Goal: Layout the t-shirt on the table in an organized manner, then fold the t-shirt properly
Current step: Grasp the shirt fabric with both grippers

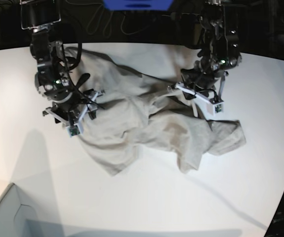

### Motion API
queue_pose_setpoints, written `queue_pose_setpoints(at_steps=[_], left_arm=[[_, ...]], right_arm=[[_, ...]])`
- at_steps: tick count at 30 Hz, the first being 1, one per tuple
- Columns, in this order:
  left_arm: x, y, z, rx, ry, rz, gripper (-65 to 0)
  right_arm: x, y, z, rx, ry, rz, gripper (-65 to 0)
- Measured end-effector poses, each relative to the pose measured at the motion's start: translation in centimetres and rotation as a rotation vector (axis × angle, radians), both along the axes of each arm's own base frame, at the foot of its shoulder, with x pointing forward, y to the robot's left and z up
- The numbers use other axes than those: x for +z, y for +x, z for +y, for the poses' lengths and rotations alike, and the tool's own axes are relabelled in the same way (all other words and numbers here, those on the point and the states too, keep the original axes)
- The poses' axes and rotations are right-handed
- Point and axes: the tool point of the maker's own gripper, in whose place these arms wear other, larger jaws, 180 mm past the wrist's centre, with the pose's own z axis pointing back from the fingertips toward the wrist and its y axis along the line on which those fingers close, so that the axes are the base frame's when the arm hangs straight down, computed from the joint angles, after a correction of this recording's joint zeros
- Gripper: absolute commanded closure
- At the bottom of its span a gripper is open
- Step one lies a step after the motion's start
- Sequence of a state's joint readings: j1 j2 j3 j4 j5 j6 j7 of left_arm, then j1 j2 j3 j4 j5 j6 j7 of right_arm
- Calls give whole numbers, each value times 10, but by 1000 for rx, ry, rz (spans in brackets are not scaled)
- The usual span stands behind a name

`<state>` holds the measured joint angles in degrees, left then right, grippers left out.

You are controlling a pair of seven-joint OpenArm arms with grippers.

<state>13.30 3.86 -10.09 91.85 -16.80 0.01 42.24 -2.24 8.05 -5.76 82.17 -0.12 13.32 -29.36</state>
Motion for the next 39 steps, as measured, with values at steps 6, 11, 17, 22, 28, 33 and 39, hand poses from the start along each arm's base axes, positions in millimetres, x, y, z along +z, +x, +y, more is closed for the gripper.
queue_pose_setpoints(at_steps=[6, 11, 17, 22, 28, 33, 39], left_arm=[[5, 9, -1, 1, -3, -19, 0], [5, 8, -2, 1, -5, -18, 0], [5, 8, -2, -1, -5, -18, 0], [5, 9, -3, 0, -6, -19, 0], [5, 8, -3, 1, -7, -19, 0], [5, 8, -2, 0, -3, -19, 0], [5, 8, -2, 0, -4, -18, 0]], right_arm=[[13, -10, 30, 204, 32, -15, -112], [6, -36, 51, 373, 42, 55, 0], [27, -32, 26, 306, 11, 4, 0], [38, -18, 11, 236, 18, -32, -59], [40, -15, 11, 240, 13, -39, -331], [21, -12, 8, 226, 28, 15, -441], [10, -7, 6, 218, 38, 44, -438]])
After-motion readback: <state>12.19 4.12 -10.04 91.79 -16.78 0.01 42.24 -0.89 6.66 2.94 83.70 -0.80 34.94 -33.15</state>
